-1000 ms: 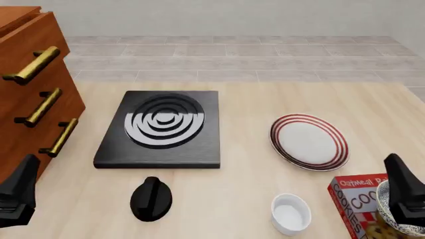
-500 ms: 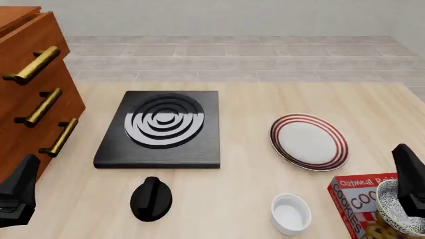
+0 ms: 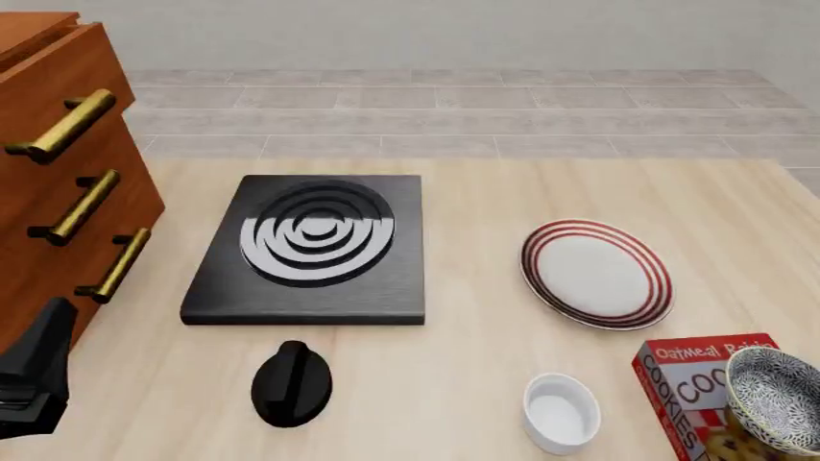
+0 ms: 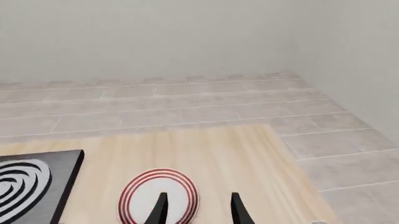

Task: Pick the akita bowl on the cookies box and place it on the plate.

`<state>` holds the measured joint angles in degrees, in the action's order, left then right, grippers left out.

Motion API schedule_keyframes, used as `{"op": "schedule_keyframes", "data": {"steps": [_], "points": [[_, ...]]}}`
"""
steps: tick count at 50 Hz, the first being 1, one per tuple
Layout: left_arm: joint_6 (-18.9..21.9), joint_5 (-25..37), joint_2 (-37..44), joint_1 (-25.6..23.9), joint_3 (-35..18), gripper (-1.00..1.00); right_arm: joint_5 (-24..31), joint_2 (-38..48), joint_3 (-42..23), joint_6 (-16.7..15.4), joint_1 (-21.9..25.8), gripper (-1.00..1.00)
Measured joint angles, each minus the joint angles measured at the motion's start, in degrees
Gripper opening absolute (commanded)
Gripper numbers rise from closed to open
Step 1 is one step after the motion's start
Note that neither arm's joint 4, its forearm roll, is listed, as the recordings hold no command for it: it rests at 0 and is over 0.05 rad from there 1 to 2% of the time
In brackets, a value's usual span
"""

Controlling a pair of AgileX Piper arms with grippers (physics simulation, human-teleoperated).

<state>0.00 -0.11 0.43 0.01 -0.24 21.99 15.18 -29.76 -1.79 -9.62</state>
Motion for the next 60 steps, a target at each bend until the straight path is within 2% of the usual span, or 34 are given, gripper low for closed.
{"op": "schedule_keyframes", "data": {"steps": [9,21,38,60], "points": [[0.00,0.00,0.00,0.00,0.00,1.00,5.20,5.11,-3.82,-3.50,-6.23,1.00],[0.00,0.00,0.00,0.00,0.00,1.00,9.81,9.75,-5.22,-3.87,-9.60,1.00],[0.00,0.00,0.00,0.00,0.00,1.00,13.22,12.63,-4.55,-2.84,-11.63,1.00],[0.00,0.00,0.00,-0.01,0.00,1.00,17.96,9.14,-0.78,-2.30,-12.50,1.00]]}}
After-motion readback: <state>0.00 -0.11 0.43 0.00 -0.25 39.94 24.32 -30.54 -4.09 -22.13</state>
